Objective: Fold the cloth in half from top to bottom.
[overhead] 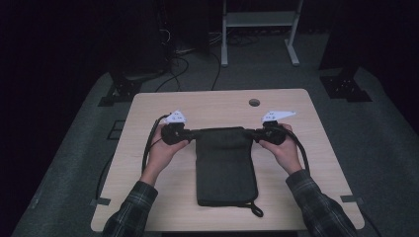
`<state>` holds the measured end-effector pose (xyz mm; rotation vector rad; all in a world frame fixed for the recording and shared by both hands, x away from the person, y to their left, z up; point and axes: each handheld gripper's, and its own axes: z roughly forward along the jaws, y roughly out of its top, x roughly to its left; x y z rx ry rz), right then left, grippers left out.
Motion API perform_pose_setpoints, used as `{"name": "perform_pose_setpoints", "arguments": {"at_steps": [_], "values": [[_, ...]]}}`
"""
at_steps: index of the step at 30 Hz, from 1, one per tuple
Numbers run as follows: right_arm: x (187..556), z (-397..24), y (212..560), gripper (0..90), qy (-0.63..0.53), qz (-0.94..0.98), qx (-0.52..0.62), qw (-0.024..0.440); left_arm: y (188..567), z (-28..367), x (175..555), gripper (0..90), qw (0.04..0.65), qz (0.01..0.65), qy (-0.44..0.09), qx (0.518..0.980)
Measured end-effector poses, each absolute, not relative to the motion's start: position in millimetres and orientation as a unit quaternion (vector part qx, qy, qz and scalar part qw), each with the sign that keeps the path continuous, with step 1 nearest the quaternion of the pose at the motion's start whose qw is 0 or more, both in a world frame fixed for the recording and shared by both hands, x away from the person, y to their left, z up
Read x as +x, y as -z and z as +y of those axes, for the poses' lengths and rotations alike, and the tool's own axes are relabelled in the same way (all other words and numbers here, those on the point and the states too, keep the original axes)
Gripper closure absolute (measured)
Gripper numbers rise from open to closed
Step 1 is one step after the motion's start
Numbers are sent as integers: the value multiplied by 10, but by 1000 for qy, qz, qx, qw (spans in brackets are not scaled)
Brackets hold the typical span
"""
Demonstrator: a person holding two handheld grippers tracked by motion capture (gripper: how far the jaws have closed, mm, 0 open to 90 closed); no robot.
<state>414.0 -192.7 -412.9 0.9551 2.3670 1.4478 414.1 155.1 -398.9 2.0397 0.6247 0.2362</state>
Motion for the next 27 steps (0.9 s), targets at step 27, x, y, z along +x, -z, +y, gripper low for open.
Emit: {"name": "perform_pose_setpoints", "arguments": {"at_steps": [27], "values": [[3055,-2005,4498,830,-460,841,283,39,4468,1588,3166,830,449,211,-8,868]]}}
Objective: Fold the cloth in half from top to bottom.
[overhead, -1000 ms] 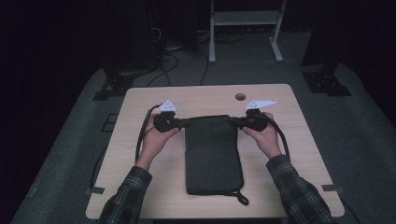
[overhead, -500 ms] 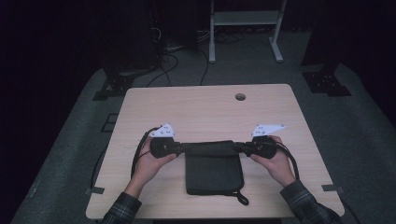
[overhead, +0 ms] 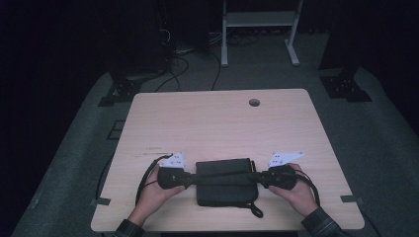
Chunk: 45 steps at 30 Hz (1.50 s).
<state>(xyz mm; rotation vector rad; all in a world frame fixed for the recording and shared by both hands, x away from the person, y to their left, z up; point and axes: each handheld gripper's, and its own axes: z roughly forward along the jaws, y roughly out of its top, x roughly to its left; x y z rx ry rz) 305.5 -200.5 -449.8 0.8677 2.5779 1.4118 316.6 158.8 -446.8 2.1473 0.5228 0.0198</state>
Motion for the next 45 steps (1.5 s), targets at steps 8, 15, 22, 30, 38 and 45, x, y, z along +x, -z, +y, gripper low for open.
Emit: {"name": "perform_pose_setpoints", "arguments": {"at_steps": [8,15,22,30,38,45], "values": [[2929,-1973,4662,817,-440,854,276,25,4579,1570,3087,822,419,205,2,885],[2899,-2024,4561,712,-468,842,266,21,4489,1635,3061,696,448,211,-1,869],[2921,-2125,4362,716,-514,816,264,24,4347,1695,3112,707,475,213,-13,854],[2997,-1948,4564,779,-466,846,258,15,4504,1505,3154,732,456,213,-2,864],[2848,-1819,4732,803,-417,880,228,16,4674,1456,2983,710,410,188,6,892],[2809,-1799,4722,745,-414,883,219,34,4647,1466,2926,617,410,189,-14,892]]}}
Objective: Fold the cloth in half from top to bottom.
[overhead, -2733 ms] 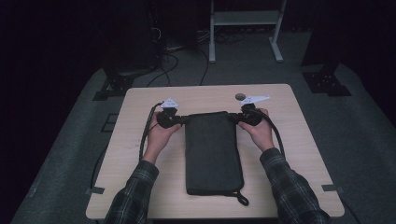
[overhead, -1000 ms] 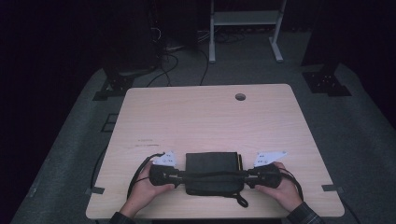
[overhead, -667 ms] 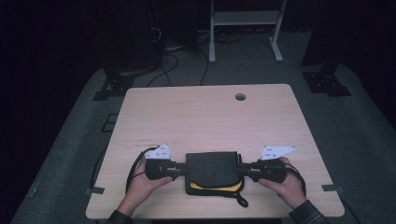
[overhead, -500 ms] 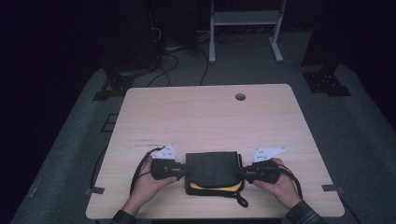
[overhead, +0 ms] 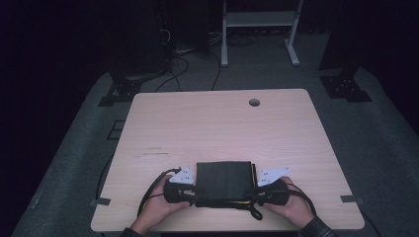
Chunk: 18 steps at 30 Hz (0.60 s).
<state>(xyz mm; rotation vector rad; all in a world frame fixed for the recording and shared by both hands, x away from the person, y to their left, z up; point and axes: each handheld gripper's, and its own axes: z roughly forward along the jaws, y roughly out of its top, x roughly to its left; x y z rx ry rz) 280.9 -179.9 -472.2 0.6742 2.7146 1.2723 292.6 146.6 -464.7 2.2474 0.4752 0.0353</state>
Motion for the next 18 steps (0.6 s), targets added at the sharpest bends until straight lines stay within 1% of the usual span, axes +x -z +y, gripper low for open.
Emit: {"name": "perform_pose_setpoints", "arguments": {"at_steps": [3,6,7,11,15,18], "values": [[2816,-1856,4680,650,-422,877,227,47,4607,1515,2895,519,418,199,-20,886],[2846,-1948,4636,551,-433,866,239,68,4580,1588,2875,402,421,212,-38,881],[2859,-1978,4628,523,-434,863,248,74,4578,1616,2872,376,424,218,-44,878],[2907,-2096,4617,441,-431,857,268,90,4561,1714,2892,269,427,241,-65,869],[2929,-2193,4614,364,-427,853,282,106,4539,1793,2915,206,428,256,-87,862],[2942,-2271,4619,329,-422,851,292,114,4542,1863,2928,169,419,268,-104,861]]}}
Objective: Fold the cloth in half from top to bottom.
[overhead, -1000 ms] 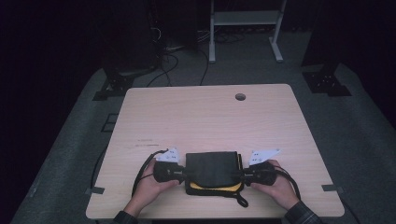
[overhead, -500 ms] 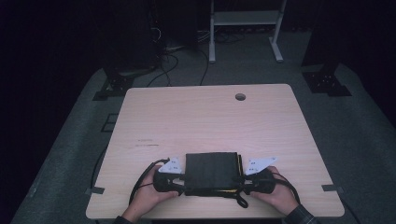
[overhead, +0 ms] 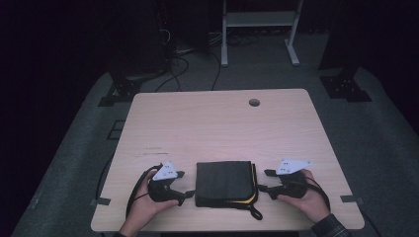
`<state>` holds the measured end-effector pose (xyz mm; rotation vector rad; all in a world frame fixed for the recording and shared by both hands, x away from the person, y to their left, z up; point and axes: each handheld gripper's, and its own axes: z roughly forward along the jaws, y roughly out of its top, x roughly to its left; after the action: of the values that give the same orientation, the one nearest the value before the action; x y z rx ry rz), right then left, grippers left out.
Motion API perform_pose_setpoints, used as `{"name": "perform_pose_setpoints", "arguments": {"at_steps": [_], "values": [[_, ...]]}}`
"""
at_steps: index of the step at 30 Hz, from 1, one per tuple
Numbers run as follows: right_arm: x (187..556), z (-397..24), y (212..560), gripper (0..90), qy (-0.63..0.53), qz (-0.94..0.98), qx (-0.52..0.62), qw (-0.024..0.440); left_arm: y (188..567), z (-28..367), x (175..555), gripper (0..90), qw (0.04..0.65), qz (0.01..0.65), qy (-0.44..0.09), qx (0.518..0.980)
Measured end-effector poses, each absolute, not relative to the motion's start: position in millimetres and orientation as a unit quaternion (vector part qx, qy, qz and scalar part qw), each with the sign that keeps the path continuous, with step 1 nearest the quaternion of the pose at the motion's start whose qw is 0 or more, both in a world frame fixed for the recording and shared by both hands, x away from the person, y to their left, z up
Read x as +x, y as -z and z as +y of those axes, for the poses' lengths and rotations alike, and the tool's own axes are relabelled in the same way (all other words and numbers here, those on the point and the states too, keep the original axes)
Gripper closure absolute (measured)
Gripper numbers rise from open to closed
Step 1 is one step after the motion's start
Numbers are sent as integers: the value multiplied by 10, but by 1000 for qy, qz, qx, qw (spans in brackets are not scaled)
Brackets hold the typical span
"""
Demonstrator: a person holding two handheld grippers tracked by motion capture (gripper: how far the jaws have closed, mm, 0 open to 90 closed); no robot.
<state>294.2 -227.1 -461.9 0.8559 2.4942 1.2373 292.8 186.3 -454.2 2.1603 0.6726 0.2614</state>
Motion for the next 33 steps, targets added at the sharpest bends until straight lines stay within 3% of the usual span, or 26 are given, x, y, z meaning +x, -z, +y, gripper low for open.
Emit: {"name": "perform_pose_setpoints", "arguments": {"at_steps": [12,22,28,33], "values": [[2960,-2711,4675,274,-400,839,340,141,4624,2169,2927,92,358,324,-148,863],[2974,-2970,4768,230,-373,834,377,150,4738,2380,2925,75,322,356,-147,865],[2986,-2987,4820,186,-353,836,391,154,4781,2452,2935,5,327,364,-147,860],[2982,-2986,4841,159,-356,834,390,163,4820,2507,2931,0,346,352,-152,856]]}}
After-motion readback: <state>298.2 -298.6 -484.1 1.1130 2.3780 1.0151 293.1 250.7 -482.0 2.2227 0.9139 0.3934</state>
